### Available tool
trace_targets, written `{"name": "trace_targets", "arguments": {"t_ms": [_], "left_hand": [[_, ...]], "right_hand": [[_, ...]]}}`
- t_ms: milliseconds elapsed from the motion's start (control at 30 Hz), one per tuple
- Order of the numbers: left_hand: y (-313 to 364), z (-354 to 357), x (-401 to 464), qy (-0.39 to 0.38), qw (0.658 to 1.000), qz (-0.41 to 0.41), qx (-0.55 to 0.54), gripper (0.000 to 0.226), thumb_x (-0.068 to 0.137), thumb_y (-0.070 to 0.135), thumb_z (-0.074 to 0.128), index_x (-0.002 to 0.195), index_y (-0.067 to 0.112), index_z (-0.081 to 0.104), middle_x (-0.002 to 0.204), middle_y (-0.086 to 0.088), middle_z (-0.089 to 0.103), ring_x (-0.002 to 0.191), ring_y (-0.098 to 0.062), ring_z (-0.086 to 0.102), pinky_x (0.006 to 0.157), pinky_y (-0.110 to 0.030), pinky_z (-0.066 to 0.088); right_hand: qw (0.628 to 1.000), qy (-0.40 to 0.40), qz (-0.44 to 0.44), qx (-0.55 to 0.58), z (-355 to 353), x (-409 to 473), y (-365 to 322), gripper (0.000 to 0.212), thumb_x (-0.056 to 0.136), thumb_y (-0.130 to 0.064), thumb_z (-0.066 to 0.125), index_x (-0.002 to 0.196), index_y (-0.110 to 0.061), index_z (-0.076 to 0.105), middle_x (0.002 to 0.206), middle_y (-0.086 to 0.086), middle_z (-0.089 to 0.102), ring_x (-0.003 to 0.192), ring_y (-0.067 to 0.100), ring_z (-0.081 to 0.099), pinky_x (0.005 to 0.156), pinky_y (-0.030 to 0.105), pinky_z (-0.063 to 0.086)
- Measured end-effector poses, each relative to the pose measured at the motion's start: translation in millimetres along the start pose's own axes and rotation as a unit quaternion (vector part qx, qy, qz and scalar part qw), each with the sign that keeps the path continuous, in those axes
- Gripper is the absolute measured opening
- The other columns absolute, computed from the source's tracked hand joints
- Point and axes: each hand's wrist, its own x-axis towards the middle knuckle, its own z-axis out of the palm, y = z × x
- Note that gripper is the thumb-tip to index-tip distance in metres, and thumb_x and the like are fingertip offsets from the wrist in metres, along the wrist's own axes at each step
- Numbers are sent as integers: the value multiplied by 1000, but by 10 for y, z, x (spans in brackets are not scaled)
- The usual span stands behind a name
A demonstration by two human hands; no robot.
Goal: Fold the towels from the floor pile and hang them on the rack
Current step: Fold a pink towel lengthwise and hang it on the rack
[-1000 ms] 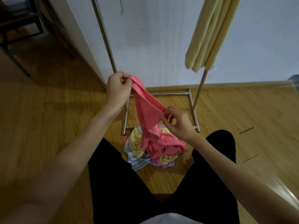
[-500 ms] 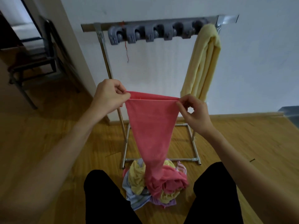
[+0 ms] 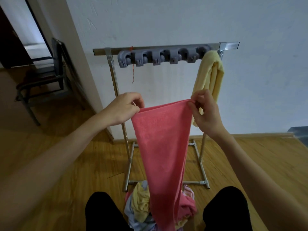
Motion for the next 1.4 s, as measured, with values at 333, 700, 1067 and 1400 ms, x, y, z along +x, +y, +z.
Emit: {"name": "trace_targets", "arguments": {"t_ms": [333, 700, 1067, 1400], "left_hand": [[126, 122, -260, -201, 975, 70, -56, 50, 91, -4, 42, 120, 35, 52, 101, 8, 55, 87, -3, 57, 67, -16, 48], [157, 156, -267, -309, 934, 162, 82, 41, 85, -2, 56, 117, 22, 66, 102, 15, 59, 92, 2, 56, 77, -11, 47], [130, 281, -263, -67, 866, 406, 283, 13, 85, 29, 66, 86, 19, 74, 103, -1, 56, 98, -13, 51, 79, -28, 47], [61, 418, -210, 0, 908, 355, 222, 31, 95, 29, 40, 94, 13, 67, 84, 3, 68, 74, -16, 61, 90, -28, 37]], "right_hand": [[998, -31, 15, -46, 137, -80, 19, 17, 91, 4, 51, 98, -5, 63, 82, -7, 63, 73, 1, 56, 67, 8, 40], [997, -66, 0, -42, 273, -71, 20, 15, 90, 2, 52, 98, -3, 64, 85, 4, 67, 74, 15, 57, 67, 12, 43], [997, -59, 24, -32, 288, -55, 47, 15, 88, 4, 55, 96, -4, 65, 84, 0, 66, 71, 4, 58, 65, 10, 41], [987, -43, 97, 122, 286, -165, -103, 8, 84, 1, 67, 91, 1, 64, 74, 8, 69, 64, 11, 65, 63, 24, 53]]}}
